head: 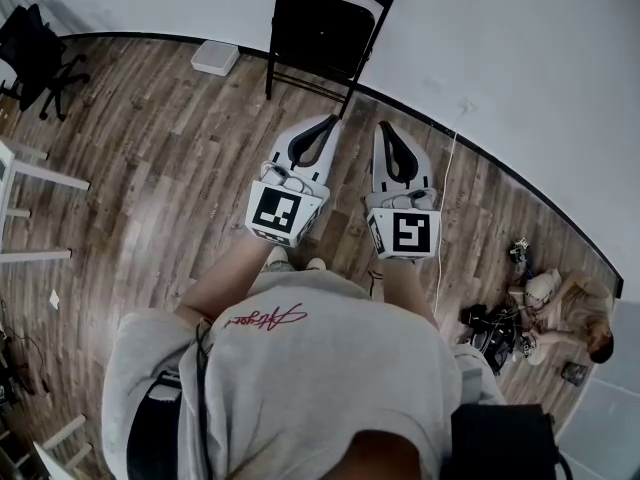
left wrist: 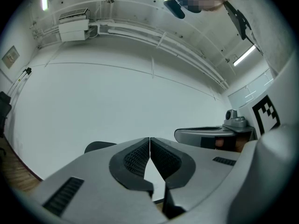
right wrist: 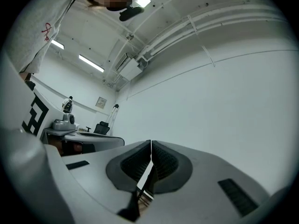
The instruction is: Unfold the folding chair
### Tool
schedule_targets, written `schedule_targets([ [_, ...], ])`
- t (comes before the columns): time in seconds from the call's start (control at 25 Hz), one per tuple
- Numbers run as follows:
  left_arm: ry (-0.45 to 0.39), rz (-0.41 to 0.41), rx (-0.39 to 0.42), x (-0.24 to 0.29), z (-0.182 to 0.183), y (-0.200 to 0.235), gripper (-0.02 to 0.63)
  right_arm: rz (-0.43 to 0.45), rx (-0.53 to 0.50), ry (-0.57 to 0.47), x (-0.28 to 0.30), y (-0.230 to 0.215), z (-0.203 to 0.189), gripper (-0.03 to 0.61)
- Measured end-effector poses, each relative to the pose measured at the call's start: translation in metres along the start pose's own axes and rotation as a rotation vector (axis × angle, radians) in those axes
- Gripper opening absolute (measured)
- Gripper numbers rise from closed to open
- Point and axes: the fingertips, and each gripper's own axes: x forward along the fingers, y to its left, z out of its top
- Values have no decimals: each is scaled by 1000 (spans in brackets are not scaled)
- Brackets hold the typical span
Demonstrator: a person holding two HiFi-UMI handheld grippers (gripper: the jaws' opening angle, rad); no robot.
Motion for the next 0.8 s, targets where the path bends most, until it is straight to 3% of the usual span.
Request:
schedule_targets([
  [0.24, -13, 38, 20, 19, -13, -7, 17, 31, 48, 22, 2, -21, -27, 17],
  [0.44, 17, 69, -10, 36, -28, 20, 17, 60, 35, 31, 29, -27, -41, 17],
  [0.8, 10, 25, -10, 157, -61, 106, 17, 29, 16, 47, 159, -87, -84, 17],
])
